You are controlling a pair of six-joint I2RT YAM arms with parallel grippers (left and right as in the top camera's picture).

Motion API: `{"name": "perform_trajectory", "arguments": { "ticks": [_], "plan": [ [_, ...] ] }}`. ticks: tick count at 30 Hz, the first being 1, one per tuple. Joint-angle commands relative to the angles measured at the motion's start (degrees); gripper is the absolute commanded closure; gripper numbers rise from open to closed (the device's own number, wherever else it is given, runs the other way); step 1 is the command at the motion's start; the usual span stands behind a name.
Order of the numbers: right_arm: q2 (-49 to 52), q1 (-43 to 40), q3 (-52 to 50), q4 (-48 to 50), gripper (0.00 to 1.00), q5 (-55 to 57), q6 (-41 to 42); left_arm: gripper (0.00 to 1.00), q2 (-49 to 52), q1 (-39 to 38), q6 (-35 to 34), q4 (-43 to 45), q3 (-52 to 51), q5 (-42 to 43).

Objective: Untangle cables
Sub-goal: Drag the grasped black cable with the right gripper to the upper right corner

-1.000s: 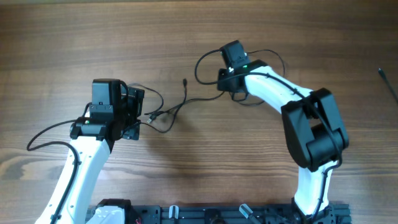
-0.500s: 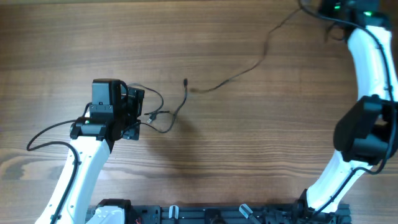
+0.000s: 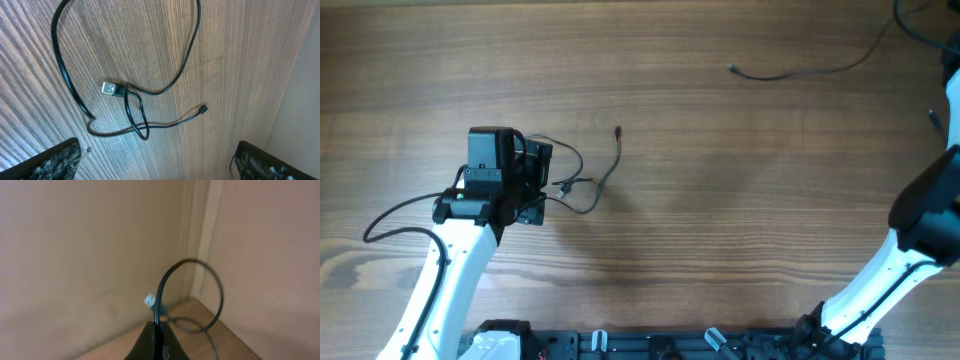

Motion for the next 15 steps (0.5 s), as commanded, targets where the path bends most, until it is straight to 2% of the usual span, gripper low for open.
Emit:
{"name": "perform_trajectory", "arguments": {
  "ticks": [1, 4, 5, 9, 10, 15],
  "plan": [
    [8.92, -0.04, 0.33, -0.22, 0.95, 5.22, -1.95, 0.0, 0.22, -0.26, 0.5, -0.02, -0.04, -0.98],
    [12.59, -0.37, 0.33, -1.05, 0.93, 5.57, -0.98, 0.0, 0.22, -0.26, 0.5, -0.02, -0.04, -0.98],
    [13.0, -0.46, 0.33, -1.14, 0.84, 5.51, -0.2, 0.0, 0.22, -0.26, 0.5, -0.02, -0.04, -0.98],
    [11.54, 0.13, 2.51, -5.01, 0.07, 1.66, 1.25, 0.0, 0.22, -0.26, 0.5, -0.02, -0.04, -0.98],
    [10.97, 0.44, 3.37, -7.08, 0.01, -0.17, 1.27, 0.0, 0.22, -0.26, 0.5, -0.02, -0.04, -0.98],
    [6.47, 2.95, 4.74, -19.47, 0.0, -12.04, 4.39, 0.0, 0.22, -0.26, 0.52, -0.02, -0.04, -0.98]
  ]
}}
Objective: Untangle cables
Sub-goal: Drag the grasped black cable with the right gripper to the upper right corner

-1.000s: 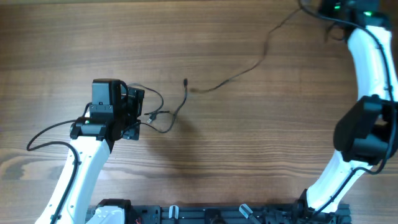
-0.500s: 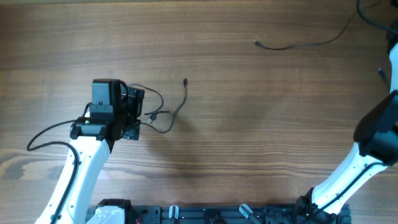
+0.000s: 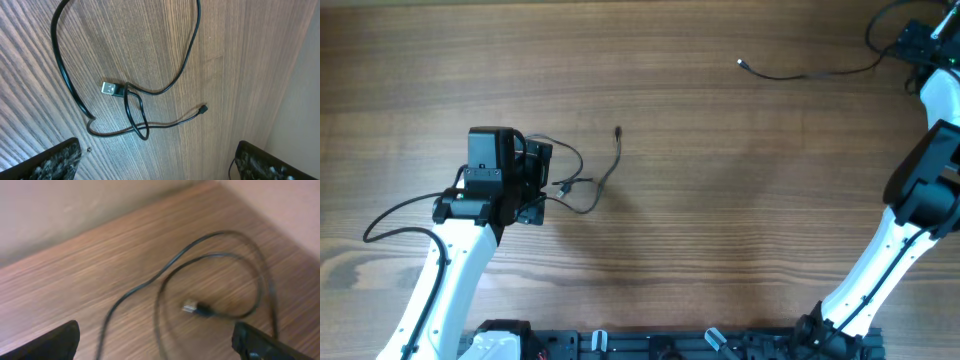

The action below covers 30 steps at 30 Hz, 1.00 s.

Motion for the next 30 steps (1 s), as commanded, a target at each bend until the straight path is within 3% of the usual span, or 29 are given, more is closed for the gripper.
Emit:
{"name": "perform_trajectory", "arguments": {
  "ticks": [1, 3, 6, 10, 13, 19, 21, 22, 23, 25, 30],
  "plan": [
    [-5.27, 3.37, 2.25, -7.02, 0.01, -16.94, 2.36, 0.0, 0.22, -0.26, 0.5, -0.02, -0.04, -0.98],
    [-5.22, 5.05, 2.03, -10.4, 0.0, -19.98, 7.13, 0.0, 0.22, -0.26, 0.5, -0.02, -0.04, -0.98],
    [-5.2, 9.97, 0.44, -18.71, 0.0, -13.29, 28.65, 0.0, 0.22, -0.26, 0.52, -0.02, -0.04, -0.98],
    [-5.11, 15.89, -2.89, -27.76, 0.0, -1.81, 46.9, 0.0, 0.22, -0.26, 0.52, -0.02, -0.04, -0.98],
    [-5.11, 18.18, -5.86, -26.29, 0.0, 2.86, 50.77, 0.0, 0.22, -0.26, 0.52, -0.02, -0.04, -0.98],
    [-5.11, 19.02, -12.04, -16.17, 0.01, 7.26, 49.24, 0.0, 0.22, -0.26, 0.52, -0.02, -0.04, -0.98],
    [-5.11, 19.02, -13.97, -10.08, 0.18, 7.21, 45.7, 0.0, 0.22, -0.26, 0.52, -0.02, -0.04, -0.98],
    [-5.11, 19.02, -15.21, -6.49, 0.32, 7.04, 43.8, 0.0, 0.22, -0.26, 0.52, -0.02, -0.04, -0.98],
    [-5.11, 19.04, -16.2, -3.82, 0.62, 6.86, 42.53, 0.0, 0.22, -0.26, 0.5, -0.02, -0.04, -0.98],
    [-5.11, 19.06, -17.16, -0.24, 0.96, 6.67, 40.76, 0.0, 0.22, -0.26, 0.52, -0.02, -0.04, -0.98],
    [-9.27, 15.32, -15.5, 6.93, 0.96, -10.47, 34.4, 0.0, 0.22, -0.26, 0.5, -0.02, -0.04, -0.98]
  ]
}}
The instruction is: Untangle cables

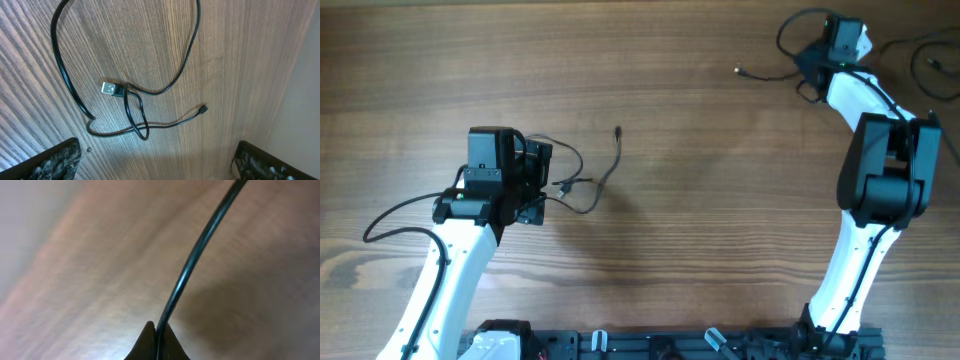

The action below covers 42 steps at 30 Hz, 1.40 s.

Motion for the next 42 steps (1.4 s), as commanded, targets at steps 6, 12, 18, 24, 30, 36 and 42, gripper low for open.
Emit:
{"name": "perform_trajectory", "arguments": {
  "ticks": [6, 12, 18, 24, 30, 36, 42],
  "plan": [
    [-11.26, -14.01, 1.53, 15.02, 0.96, -19.26, -6.23, 0.0, 0.22, -0.26, 0.5, -0.02, -0.04, -0.98],
    [-7.02, -20.68, 1.51, 17.4, 0.95, -5.18, -8.9, 0.0, 0.22, -0.26, 0.5, -0.02, -0.04, -0.98],
    [2.78, -22.21, 1.53, 29.03, 0.94, -6.97, -8.68, 0.0, 0.22, -0.26, 0.52, -0.02, -0.04, -0.98],
    [6.84, -22.29, 1.6, 22.56, 0.01, -7.45, -8.68, 0.0, 0.22, -0.26, 0.5, -0.02, -0.04, -0.98],
    [1.62, -22.36, 1.62, 11.91, 0.0, -23.32, -8.63, 0.0, 0.22, -0.26, 0.52, -0.02, -0.04, -0.98],
    [-6.16, -18.25, 1.62, 1.01, 0.0, -40.63, -10.27, 0.0, 0.22, -0.26, 0.5, -0.02, -0.04, -0.98],
    [-8.68, -9.44, 1.55, -18.88, 0.0, -48.74, -16.37, 0.0, 0.22, -0.26, 0.52, -0.02, -0.04, -0.98]
  ]
}}
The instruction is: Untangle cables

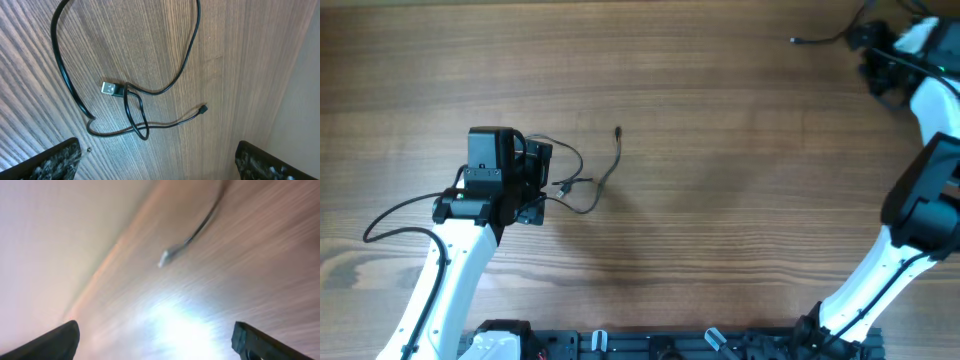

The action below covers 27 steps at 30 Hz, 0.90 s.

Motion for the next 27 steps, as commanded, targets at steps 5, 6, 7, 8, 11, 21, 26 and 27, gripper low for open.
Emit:
{"name": "perform_trajectory", "arguments": {
  "ticks": [5, 6, 7, 8, 11, 21, 26, 27],
  "plan": [
    [-0.74, 17.18, -0.22, -22.8, 0.0, -9.25, -23.08, 0.0, 0.22, -0.26, 0.48, -0.02, -0.04, -0.98],
    [-0.74, 20.04, -0.22, -25.44, 0.0, -9.25, -26.14, 0.0, 0.22, -0.26, -0.26, 0.57, -0.04, -1.27],
    [-0.74, 22.77, -0.22, -27.56, 0.0, -9.25, -28.17, 0.0, 0.22, -0.09, -0.31, 2.08, -0.04, -2.34],
    [-0.74, 25.49, -0.22, -29.38, 0.0, -9.25, -30.29, 0.0, 0.09, 0.59, -0.13, 3.04, -0.04, -2.45],
    [-0.74, 33.97, -0.22, -33.59, 0.0, -9.25, -38.64, 0.0, -2.67, 5.99, 1.14, 3.08, -0.02, 0.42],
    [-0.72, 58.1, -1.9, -19.28, 0.0, -5.53, -42.51, 0.0, -24.79, 36.79, 18.29, -11.63, -0.04, 3.34],
    [-0.55, 66.34, -1.97, -10.88, 0.0, 11.19, -42.12, 0.0, -29.49, 44.11, 18.27, -16.24, -0.04, 3.15],
    [-0.55, 67.56, -1.97, -10.34, 0.0, 11.67, -42.38, 0.0, -29.46, 44.5, 18.27, -16.96, -0.04, 3.17]
  ]
}}
